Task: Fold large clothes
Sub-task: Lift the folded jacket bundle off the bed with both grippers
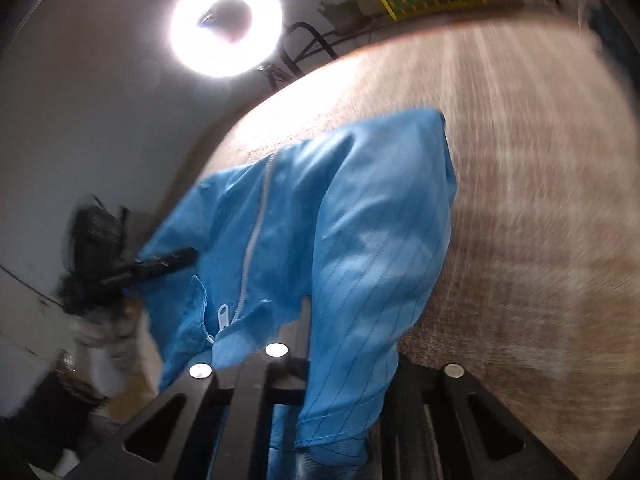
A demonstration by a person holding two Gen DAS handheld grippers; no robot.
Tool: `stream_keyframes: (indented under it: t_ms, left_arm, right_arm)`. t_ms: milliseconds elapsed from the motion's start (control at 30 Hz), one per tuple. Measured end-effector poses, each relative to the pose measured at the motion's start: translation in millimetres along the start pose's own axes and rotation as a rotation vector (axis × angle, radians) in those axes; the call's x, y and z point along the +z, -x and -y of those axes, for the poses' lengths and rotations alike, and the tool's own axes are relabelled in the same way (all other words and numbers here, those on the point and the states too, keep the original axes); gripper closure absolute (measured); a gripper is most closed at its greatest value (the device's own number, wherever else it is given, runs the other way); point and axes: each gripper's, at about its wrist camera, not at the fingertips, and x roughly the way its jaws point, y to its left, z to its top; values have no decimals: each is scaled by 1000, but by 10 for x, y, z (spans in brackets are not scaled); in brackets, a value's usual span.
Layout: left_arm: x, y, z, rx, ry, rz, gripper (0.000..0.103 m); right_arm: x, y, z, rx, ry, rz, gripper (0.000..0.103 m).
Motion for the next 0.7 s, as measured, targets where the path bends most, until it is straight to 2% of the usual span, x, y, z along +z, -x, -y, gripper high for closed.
stream_keyframes:
  t_ms: [133,400,500,700]
  left_arm:
    - [-93,233,338,31,-97,45,99]
    - [-402,612,876,0,-171,112,99]
    - [-500,685,1104,-23,-196,125,99]
    - [-649,645,1503,-93,-206,99,99]
  right_arm:
    - [-53,222,-322,-100,132,25,100]
    - [-250,773,-708,-149,212,95,100]
    - [-357,1052,-640,-175,237,117,100]
    - [-602,1491,-510,-229,228,138,100]
